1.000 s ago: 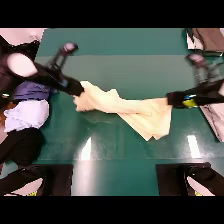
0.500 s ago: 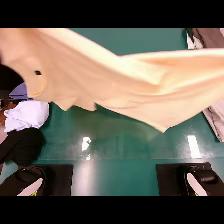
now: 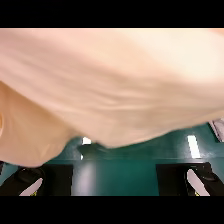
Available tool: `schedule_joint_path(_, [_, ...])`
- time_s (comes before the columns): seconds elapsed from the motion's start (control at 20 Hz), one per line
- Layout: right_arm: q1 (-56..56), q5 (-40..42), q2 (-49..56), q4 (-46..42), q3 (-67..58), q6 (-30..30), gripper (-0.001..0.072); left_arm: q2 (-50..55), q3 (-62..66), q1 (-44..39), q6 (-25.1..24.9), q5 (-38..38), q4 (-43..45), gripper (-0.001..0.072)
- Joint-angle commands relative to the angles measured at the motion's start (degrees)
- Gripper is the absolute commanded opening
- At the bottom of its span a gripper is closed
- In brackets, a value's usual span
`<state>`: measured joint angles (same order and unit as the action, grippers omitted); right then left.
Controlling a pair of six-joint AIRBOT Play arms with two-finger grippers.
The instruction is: Fold the shirts.
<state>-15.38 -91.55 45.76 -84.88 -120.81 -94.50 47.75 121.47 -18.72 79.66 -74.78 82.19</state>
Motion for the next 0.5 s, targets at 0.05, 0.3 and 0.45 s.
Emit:
schedule_joint_path(0.05, [-3.8, -8.3, 8.6, 5.2, 4.3, 1.2, 0.0014, 1.5, -14.5, 0.1, 3.0, -3.2, 10.3, 0.0023])
schedule_joint_path(0.3, [3.3, -0.1, 16.1, 5.8, 22.3, 5.4, 0.0014, 12.1, -34.4, 0.1, 2.4, 4.0, 9.0, 0.0024])
schedule_joint_path(0.45, [8.2, 10.8, 21.3, 5.6, 28.5, 6.7, 0.0014, 21.2, -40.6, 0.1, 2.2, 13.4, 8.5, 0.0024])
